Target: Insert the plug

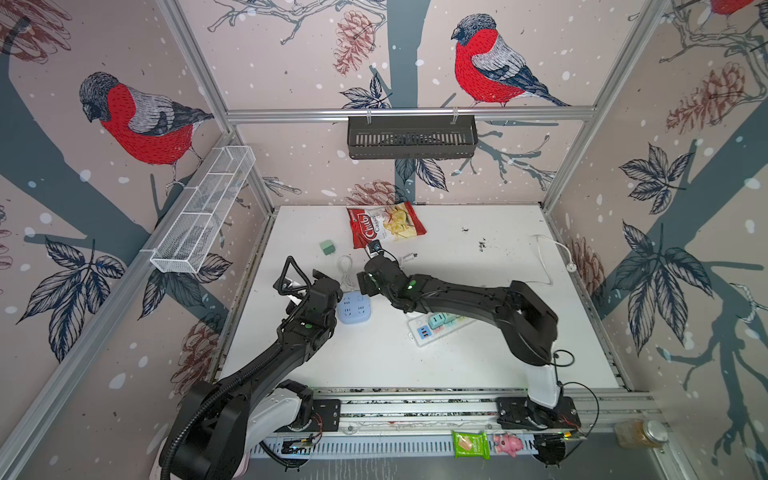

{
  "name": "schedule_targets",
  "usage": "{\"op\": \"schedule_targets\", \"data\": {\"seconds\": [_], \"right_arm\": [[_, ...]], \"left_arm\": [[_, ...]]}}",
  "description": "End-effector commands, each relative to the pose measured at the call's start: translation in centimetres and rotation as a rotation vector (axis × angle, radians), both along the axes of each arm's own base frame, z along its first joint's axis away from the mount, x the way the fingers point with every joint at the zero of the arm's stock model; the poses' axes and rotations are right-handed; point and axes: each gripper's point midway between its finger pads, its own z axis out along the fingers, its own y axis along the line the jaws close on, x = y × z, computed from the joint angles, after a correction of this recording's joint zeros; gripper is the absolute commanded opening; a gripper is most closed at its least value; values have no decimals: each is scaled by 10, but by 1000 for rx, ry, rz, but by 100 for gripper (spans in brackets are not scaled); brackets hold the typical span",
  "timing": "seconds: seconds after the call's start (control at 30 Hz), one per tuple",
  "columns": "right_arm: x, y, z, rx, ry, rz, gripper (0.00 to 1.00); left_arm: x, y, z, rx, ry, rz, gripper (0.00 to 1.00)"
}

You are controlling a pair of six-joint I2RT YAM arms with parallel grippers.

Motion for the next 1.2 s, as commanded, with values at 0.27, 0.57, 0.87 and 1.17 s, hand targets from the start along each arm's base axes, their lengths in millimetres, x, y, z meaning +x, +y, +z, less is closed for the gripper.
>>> {"op": "schedule_targets", "data": {"seconds": [0.27,0.57,0.87,1.17], "right_arm": [[13,59,-85,-143,188,124,87],[3,48,-120,-195,246,125,75],[-27,-3,-142,-330,259,95,62],[-57,-51,-134,-343,258,92,62]], "left_arm": [[-39,39,-38,-149,88,324,97],[-59,48,-44,-244,-31,367,97],[-58,48,-41,-245,-49,358,96],[-56,49,-37,-229,-64,349,96]]}}
